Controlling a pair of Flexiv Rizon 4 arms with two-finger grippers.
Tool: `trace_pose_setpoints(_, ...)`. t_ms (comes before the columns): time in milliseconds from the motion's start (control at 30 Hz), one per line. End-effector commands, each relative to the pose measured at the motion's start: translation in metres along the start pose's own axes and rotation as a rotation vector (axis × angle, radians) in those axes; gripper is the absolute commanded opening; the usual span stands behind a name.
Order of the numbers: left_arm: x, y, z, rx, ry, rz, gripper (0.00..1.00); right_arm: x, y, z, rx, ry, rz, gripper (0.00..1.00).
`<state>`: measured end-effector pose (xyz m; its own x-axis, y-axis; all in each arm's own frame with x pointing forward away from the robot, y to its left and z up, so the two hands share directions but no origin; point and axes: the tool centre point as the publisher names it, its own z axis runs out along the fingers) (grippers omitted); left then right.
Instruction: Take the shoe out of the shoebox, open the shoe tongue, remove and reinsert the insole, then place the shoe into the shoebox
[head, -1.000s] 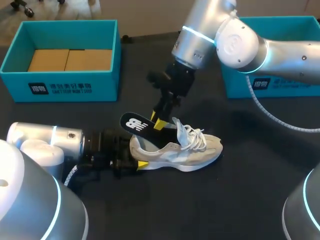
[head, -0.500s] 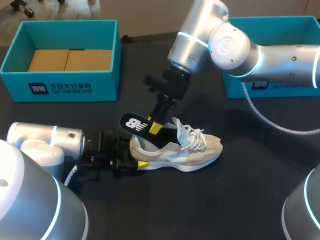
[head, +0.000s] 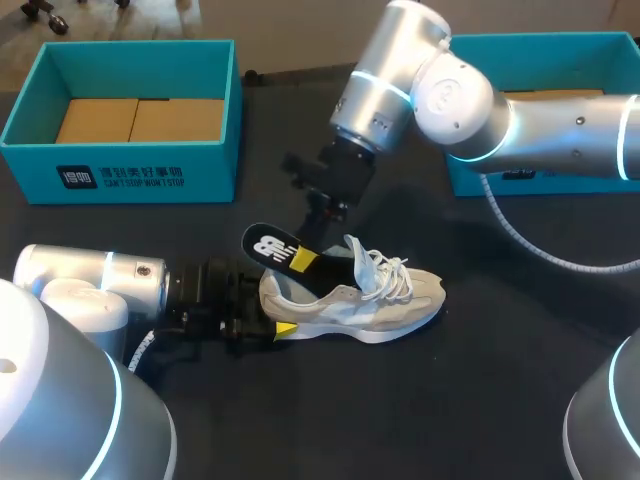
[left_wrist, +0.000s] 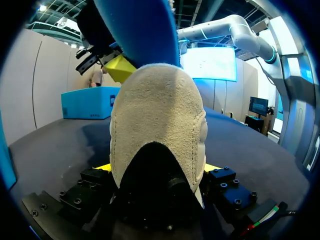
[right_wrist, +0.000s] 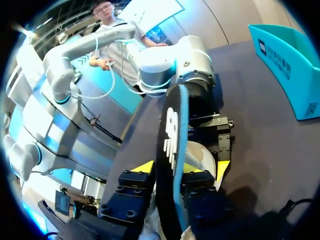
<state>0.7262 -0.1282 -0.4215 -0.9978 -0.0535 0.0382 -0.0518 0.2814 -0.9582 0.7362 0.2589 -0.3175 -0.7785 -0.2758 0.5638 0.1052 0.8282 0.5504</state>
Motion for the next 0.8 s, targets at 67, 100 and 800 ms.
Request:
trace_pose_setpoints(67, 0.000, -0.001, 0.000, -0.003, 0.001, 0.000, 0.00, -0.007, 0.003, 0.003, -0.001, 0.010, 0.000, 0.00)
trace_pose_setpoints(100, 0.000, -0.001, 0.000, -0.003, 0.001, 0.000, 0.00, -0.007, 0.004, 0.003, -0.002, 0.010, 0.000, 0.00)
trace_pose_setpoints(800, 0.000, -0.001, 0.000, -0.003, 0.001, 0.000, 0.00, -0.005, 0.073, -0.053, -0.223, -0.248, -0.082, 0.00)
